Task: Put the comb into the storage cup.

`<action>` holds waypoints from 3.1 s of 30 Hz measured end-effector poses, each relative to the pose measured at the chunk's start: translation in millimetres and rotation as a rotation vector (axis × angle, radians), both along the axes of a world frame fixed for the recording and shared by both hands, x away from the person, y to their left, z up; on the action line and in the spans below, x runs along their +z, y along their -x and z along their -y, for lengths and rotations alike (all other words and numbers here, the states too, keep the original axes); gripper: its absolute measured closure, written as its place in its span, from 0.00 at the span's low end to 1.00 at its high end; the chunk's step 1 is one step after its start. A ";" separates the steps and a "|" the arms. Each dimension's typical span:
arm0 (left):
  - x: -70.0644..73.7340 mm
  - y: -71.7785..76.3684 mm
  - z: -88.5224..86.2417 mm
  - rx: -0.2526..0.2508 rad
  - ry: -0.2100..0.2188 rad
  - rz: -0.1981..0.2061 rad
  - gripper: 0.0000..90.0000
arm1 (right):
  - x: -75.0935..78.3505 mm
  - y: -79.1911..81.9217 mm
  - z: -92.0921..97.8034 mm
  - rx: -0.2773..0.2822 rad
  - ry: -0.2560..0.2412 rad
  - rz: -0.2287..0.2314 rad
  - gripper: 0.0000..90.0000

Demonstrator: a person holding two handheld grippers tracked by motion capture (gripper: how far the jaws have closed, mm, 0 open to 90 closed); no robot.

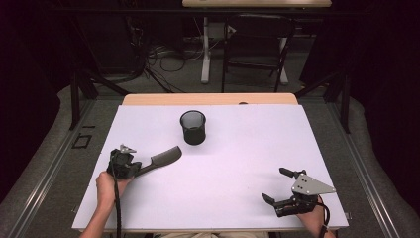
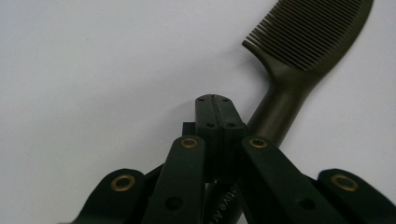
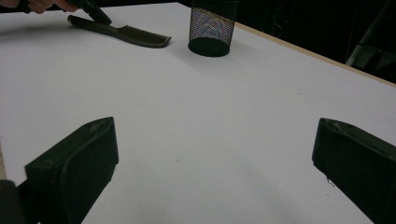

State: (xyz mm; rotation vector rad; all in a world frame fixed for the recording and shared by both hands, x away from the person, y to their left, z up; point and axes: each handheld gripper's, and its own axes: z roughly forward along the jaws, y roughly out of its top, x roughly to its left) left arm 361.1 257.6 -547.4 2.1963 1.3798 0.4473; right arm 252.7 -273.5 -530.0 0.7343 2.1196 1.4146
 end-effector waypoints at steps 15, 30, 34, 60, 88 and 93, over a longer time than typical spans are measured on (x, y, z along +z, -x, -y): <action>4.6 -0.1 -3.6 -0.013 0.026 0.020 0.92 | -0.1 -0.1 -0.1 0.007 -0.002 -0.001 0.00; 19.7 1.0 -12.8 -0.069 0.074 0.083 0.39 | 0.0 -0.3 0.5 0.004 0.000 -0.002 0.00; 22.1 1.9 -12.2 -0.103 0.082 0.097 0.29 | -0.2 -0.6 1.0 0.003 -0.001 -0.005 0.00; 26.5 4.0 2.5 -0.301 -0.027 0.125 0.00 | -0.9 -2.2 0.8 0.006 -0.002 -0.013 0.00; 26.0 -5.8 20.2 -0.428 -0.162 0.038 0.00 | -0.7 -1.7 -0.2 0.007 0.002 -0.017 0.00; 26.8 -8.3 22.4 -0.435 -0.182 0.022 0.00 | -0.8 -1.6 0.1 0.010 -0.001 -0.015 0.00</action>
